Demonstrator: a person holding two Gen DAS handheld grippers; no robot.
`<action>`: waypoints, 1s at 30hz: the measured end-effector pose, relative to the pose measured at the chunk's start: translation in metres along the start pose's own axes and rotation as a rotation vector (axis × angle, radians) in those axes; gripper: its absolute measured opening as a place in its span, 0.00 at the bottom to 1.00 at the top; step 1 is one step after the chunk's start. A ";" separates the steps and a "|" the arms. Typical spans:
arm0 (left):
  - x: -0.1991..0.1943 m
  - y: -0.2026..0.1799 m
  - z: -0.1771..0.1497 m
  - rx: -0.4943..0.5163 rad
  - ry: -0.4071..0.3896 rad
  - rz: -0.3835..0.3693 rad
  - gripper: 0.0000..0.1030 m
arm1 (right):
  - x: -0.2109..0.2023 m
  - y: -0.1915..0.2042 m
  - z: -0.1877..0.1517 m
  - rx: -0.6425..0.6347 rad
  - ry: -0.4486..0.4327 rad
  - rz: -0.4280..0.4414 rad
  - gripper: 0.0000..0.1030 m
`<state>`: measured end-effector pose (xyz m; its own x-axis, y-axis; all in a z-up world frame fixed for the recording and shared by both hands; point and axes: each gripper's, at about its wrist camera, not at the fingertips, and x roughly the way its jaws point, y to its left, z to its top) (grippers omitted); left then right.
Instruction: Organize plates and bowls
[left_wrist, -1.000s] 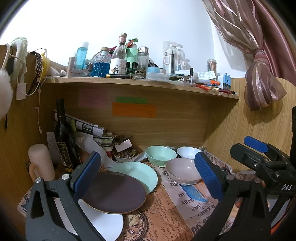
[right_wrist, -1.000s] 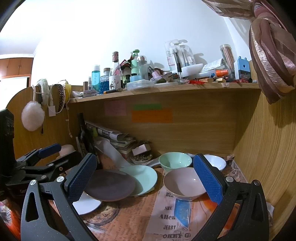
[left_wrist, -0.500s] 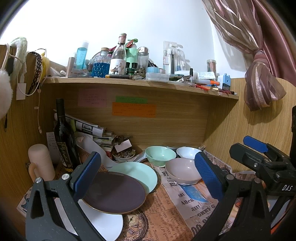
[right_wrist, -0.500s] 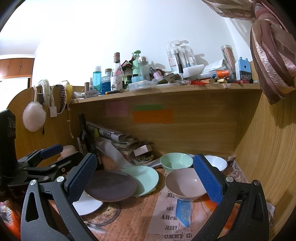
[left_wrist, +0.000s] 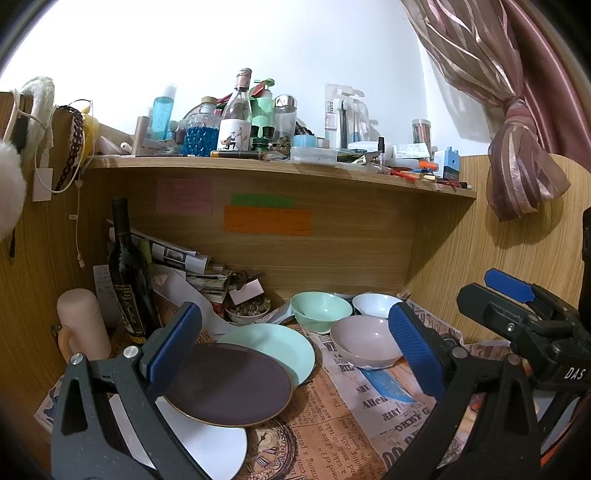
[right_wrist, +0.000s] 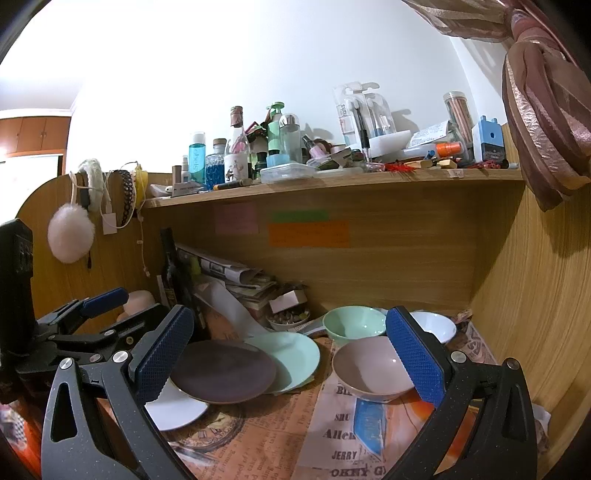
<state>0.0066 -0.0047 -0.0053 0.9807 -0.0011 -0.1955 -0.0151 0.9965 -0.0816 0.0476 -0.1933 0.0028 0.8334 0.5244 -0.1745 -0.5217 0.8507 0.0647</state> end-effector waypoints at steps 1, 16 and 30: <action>0.000 0.000 0.000 -0.001 0.000 0.000 1.00 | 0.000 0.000 0.000 0.000 0.000 0.001 1.00; -0.003 0.001 0.002 -0.003 -0.002 0.007 1.00 | 0.001 0.000 0.000 0.007 0.001 0.007 1.00; -0.003 0.004 0.002 -0.006 0.000 0.007 1.00 | 0.000 0.001 0.001 0.000 -0.013 0.003 1.00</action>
<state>0.0035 -0.0003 -0.0033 0.9806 0.0060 -0.1959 -0.0234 0.9960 -0.0866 0.0470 -0.1930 0.0034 0.8342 0.5272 -0.1615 -0.5240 0.8492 0.0653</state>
